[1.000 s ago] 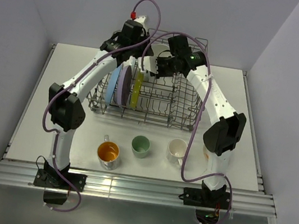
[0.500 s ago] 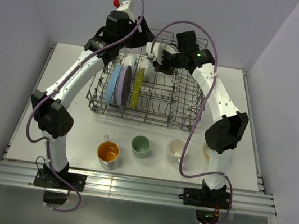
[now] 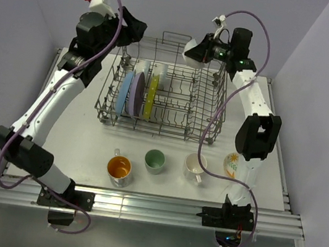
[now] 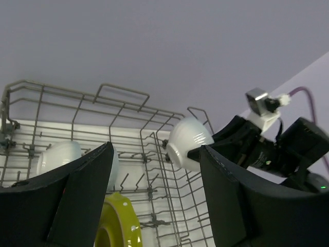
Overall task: Load the mixed dishes into the dish rack
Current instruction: Insert the bowl into the dish rack
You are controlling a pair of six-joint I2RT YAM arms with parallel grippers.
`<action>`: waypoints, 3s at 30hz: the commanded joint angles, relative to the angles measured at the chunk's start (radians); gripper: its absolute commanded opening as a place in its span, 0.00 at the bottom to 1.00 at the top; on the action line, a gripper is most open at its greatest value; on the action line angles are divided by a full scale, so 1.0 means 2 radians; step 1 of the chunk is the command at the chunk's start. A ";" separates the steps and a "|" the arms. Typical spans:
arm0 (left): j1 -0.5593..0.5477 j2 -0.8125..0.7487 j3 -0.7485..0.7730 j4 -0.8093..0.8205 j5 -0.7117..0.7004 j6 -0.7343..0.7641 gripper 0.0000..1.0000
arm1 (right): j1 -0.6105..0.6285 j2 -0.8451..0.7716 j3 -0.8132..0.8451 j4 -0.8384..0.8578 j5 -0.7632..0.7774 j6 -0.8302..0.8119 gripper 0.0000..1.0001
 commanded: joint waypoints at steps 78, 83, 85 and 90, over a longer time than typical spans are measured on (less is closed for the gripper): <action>0.056 -0.157 -0.204 0.022 -0.055 -0.062 0.75 | 0.014 0.117 -0.035 0.172 0.154 0.647 0.00; 0.056 -0.157 -0.202 0.020 -0.055 -0.061 0.75 | 0.014 0.115 -0.039 0.155 0.157 0.638 0.05; 0.055 -0.158 -0.204 0.020 -0.056 -0.062 0.75 | 0.013 0.114 -0.045 0.148 0.154 0.634 0.06; 0.056 -0.163 -0.211 0.024 -0.058 -0.062 0.75 | 0.009 0.111 -0.057 0.146 0.150 0.627 0.06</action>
